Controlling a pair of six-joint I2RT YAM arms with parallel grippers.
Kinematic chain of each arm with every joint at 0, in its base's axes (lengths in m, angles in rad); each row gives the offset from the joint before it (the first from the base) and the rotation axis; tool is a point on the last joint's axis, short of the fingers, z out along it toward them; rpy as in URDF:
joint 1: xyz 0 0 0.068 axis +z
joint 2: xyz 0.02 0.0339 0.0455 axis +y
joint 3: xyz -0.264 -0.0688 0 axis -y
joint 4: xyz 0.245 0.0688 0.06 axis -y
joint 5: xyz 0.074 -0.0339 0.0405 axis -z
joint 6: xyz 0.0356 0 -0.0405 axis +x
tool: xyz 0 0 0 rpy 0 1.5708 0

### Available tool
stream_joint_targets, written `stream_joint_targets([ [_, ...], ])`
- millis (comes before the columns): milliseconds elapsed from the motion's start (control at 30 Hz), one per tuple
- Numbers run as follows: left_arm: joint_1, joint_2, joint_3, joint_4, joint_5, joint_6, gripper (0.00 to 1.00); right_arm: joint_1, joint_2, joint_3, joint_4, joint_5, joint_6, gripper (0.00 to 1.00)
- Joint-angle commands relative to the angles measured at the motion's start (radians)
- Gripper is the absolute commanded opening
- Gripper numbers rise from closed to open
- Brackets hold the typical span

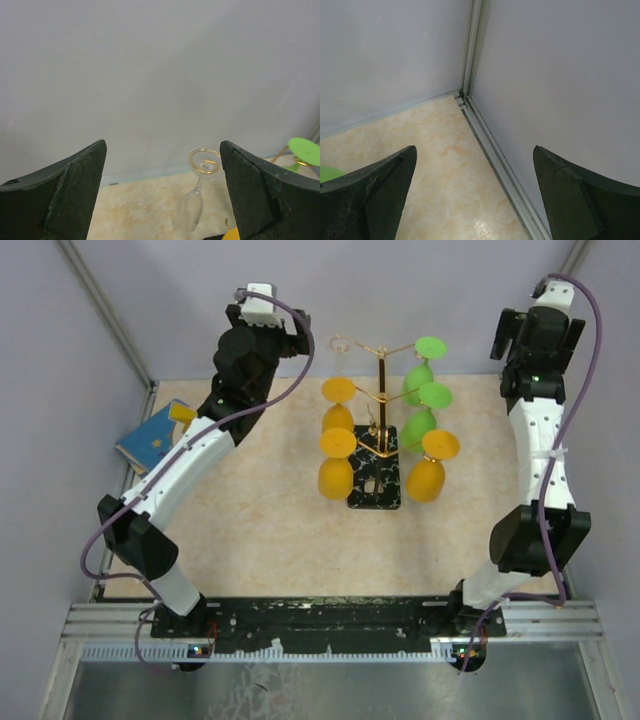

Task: Place the wine glass upside down on the wine glass rack
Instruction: Reset both arms

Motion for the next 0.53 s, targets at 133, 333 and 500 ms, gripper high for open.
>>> stream_joint_targets([
  [133, -0.007, 0.043, 0.023, -0.022, -0.286, 0.009, 0.99, -0.025, 0.033, 0.110, -0.009, 0.016, -0.004, 0.99],
  [333, -0.007, 0.041, 0.013, 0.019, -0.290, 0.034, 0.99, -0.025, 0.071, 0.136, -0.013, 0.015, -0.019, 0.99],
  [500, -0.007, 0.049, 0.024, 0.014, -0.313, 0.035, 0.99, -0.026, 0.082, 0.142, -0.006, 0.016, -0.036, 0.99],
])
